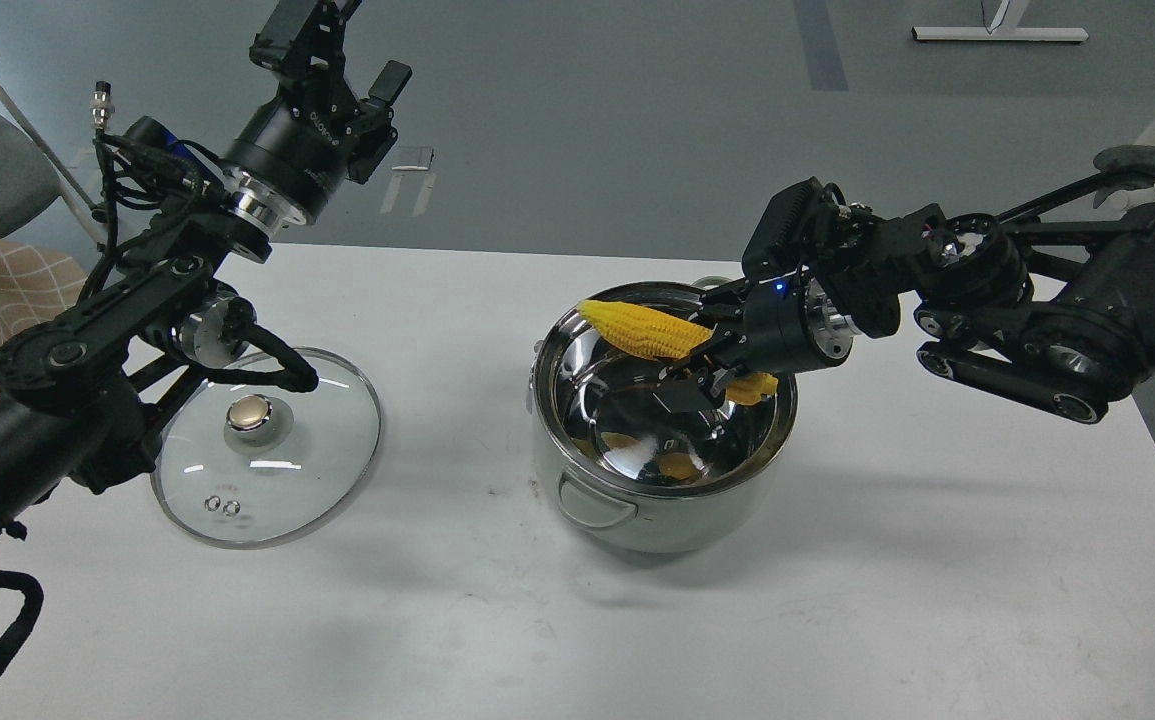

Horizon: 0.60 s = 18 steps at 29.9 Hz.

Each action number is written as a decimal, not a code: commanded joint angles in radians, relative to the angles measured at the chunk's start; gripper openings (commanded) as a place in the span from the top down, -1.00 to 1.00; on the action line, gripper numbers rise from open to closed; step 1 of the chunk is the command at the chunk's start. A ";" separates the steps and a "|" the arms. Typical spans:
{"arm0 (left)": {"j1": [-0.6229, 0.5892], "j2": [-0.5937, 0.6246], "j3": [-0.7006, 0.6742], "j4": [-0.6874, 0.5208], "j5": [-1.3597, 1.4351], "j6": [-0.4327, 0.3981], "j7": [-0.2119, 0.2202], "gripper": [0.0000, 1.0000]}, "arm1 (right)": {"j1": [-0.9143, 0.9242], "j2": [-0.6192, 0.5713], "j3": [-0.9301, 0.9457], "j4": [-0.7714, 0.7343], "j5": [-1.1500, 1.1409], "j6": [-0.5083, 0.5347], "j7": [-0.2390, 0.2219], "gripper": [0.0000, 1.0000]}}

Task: Open pot and put corn in
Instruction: 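Lower the corn cob into the pot with the right gripper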

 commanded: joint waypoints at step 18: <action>0.000 0.000 -0.006 -0.001 0.000 0.000 0.000 -0.95 | -0.008 0.071 -0.063 -0.035 -0.001 0.009 0.000 0.27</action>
